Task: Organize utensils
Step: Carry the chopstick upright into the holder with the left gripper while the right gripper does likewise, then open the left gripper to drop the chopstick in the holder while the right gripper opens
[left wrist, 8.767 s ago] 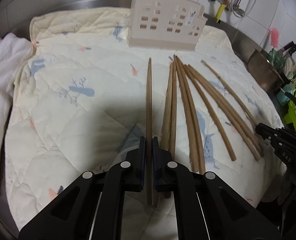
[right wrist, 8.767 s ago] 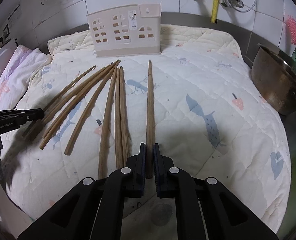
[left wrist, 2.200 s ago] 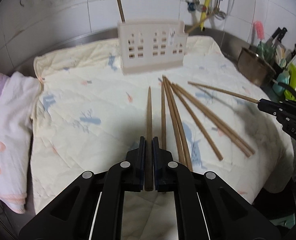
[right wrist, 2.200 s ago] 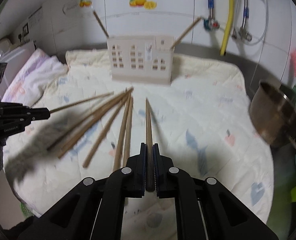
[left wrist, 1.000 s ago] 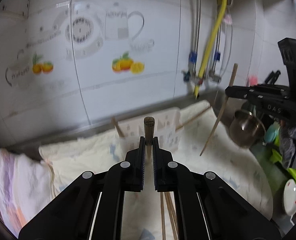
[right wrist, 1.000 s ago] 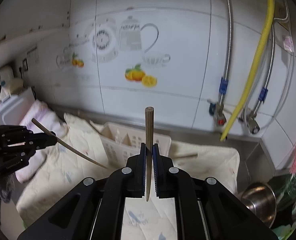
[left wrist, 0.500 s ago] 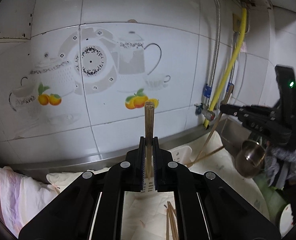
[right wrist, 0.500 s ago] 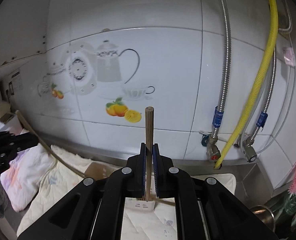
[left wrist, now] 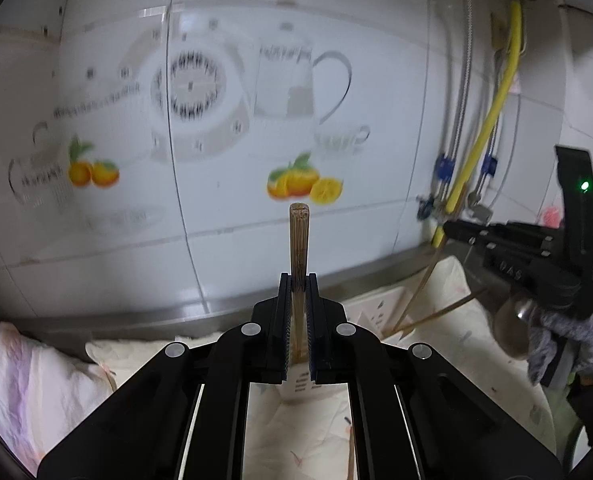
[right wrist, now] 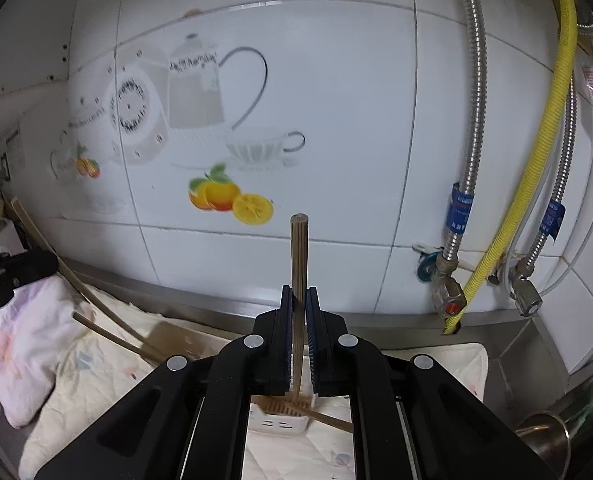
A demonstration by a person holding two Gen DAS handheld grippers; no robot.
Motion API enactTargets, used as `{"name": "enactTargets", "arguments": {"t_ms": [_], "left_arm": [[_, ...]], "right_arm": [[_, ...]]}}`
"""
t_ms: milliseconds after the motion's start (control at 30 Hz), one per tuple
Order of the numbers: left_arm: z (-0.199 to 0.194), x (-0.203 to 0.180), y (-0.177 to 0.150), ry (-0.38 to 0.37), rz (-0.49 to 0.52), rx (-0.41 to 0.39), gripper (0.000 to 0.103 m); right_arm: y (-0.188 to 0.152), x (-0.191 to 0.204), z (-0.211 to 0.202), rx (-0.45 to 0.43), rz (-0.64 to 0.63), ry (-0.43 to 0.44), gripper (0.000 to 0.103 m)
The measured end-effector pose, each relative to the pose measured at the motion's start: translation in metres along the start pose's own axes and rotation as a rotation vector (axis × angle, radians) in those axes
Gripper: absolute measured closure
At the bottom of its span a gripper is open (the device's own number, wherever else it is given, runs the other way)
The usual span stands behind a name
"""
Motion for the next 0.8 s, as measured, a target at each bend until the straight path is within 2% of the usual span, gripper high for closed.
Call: {"name": "enactTargets", "arguments": {"t_ms": [233,500,533,567,633,800], "left_arm": [[0.024,0.015,-0.021,-0.021,-0.048,0.07,0.097],[0.024,0.011,-0.024,-0.021,-0.028,0.077,0.095],[0.024,0.01,-0.024,-0.025,-0.027,0.078,0.092],[0.023,0.01,-0.023,-0.025,-0.031,0.078,0.083],[0.02,0.009,-0.023,-0.022,-0.034,0.068,0.073],[0.005,0.004,-0.023,-0.017,-0.028,0.046,0.07]], "right_arm": [[-0.011,-0.003,0.014,0.04,-0.001,-0.006,0.096],[-0.012,-0.007,0.013,0.048,0.005,-0.012,0.094],[-0.011,-0.008,0.012,0.044,0.006,-0.013,0.094],[-0.01,-0.009,0.01,0.039,0.007,-0.017,0.094],[-0.009,-0.011,0.003,0.026,0.006,-0.024,0.092],[-0.007,-0.011,-0.024,-0.025,-0.015,-0.051,0.082]]}}
Point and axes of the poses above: each gripper's, at about its wrist camera, not at the fingertips, and z roughly the way its jaws point, x to its left, y to its top, the point moved 2 cm from there along z, roughly the way its jaws point, and after that the axes turned 7 degrees about -y, right-handed, at the moved point
